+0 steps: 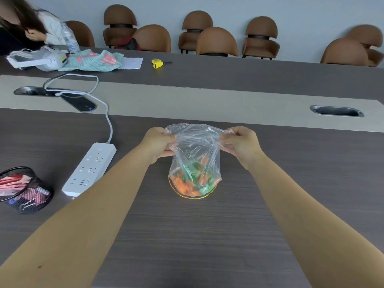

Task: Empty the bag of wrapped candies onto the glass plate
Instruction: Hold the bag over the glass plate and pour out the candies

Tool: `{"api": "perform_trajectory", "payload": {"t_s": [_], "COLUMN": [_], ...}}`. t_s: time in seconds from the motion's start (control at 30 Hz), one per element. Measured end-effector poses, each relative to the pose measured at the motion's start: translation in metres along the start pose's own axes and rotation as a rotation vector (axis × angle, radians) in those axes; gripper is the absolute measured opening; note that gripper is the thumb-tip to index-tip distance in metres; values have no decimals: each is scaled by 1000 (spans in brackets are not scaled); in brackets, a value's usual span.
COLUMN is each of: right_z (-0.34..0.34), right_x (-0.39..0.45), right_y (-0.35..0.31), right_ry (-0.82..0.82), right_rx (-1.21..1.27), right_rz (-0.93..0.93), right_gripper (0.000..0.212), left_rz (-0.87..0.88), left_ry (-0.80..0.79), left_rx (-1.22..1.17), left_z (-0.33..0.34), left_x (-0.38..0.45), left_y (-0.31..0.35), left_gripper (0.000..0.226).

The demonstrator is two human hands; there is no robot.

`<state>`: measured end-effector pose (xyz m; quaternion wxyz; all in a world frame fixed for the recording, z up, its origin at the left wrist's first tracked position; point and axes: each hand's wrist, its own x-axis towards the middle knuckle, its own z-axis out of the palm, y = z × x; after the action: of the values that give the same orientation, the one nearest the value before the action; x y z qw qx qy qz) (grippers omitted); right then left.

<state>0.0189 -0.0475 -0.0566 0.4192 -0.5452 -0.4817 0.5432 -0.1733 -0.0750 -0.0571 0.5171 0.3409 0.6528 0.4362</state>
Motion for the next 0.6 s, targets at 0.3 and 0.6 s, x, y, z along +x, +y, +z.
{"api": "perform_trajectory", "payload": {"t_s": [0.3, 0.6], "right_z": [5, 8], "right_x": [-4, -4], "right_y": [-11, -21], "right_ry": [17, 29], "right_rx": [55, 81], "right_rz": [-82, -142], "right_gripper": [21, 23], "left_rz": [119, 192], "left_ry": [54, 84], "left_rx": [-21, -39], "left_z": [-4, -6], "left_x": [-1, -1], "left_y": [11, 17], "left_gripper": [10, 5]}}
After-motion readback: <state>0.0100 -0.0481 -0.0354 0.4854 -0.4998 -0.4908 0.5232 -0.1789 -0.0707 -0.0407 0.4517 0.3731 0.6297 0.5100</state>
